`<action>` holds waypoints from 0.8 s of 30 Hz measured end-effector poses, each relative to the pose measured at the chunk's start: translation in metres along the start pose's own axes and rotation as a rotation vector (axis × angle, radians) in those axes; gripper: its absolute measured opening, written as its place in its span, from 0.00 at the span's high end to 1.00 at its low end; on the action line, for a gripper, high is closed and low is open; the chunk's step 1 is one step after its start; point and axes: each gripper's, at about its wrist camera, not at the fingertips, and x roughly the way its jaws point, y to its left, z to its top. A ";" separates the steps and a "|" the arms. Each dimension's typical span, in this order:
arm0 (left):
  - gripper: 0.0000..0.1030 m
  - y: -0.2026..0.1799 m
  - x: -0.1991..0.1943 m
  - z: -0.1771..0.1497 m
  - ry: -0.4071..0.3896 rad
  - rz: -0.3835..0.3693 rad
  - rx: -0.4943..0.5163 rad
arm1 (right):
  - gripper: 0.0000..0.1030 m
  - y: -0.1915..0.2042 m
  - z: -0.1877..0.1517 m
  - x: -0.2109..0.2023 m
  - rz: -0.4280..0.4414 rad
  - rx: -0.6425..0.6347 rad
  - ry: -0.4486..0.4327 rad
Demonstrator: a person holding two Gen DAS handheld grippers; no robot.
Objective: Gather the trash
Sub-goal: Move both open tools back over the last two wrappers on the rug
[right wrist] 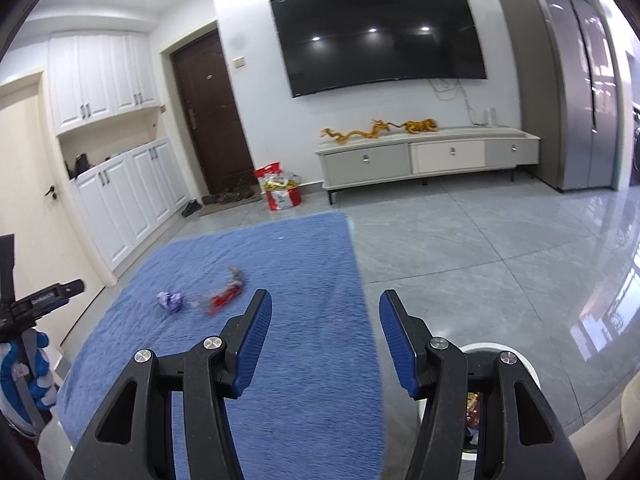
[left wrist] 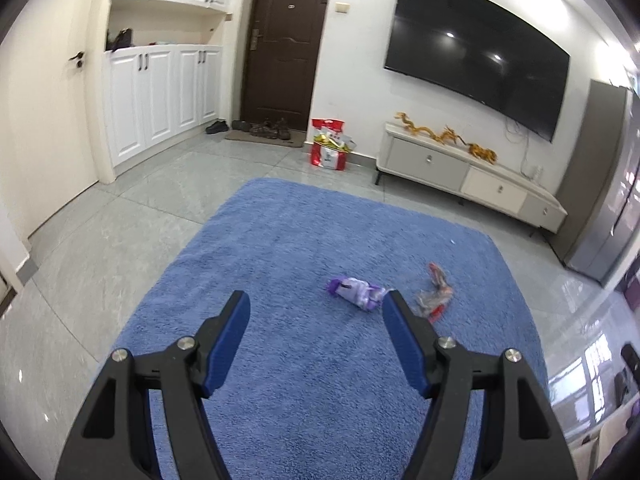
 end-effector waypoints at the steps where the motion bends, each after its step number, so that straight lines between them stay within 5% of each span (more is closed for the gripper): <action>1: 0.35 -0.003 0.000 -0.001 0.002 -0.007 0.011 | 0.46 0.006 0.001 0.000 0.005 -0.013 0.000; 11: 0.35 -0.022 0.027 -0.001 0.035 -0.070 0.133 | 0.46 0.041 0.010 0.035 0.055 -0.069 0.068; 15: 0.27 -0.020 0.057 0.005 0.068 -0.102 0.141 | 0.45 0.052 0.014 0.069 0.069 -0.074 0.126; 24: 0.27 0.009 0.137 0.017 0.173 -0.151 0.100 | 0.44 0.085 0.021 0.175 0.148 -0.091 0.255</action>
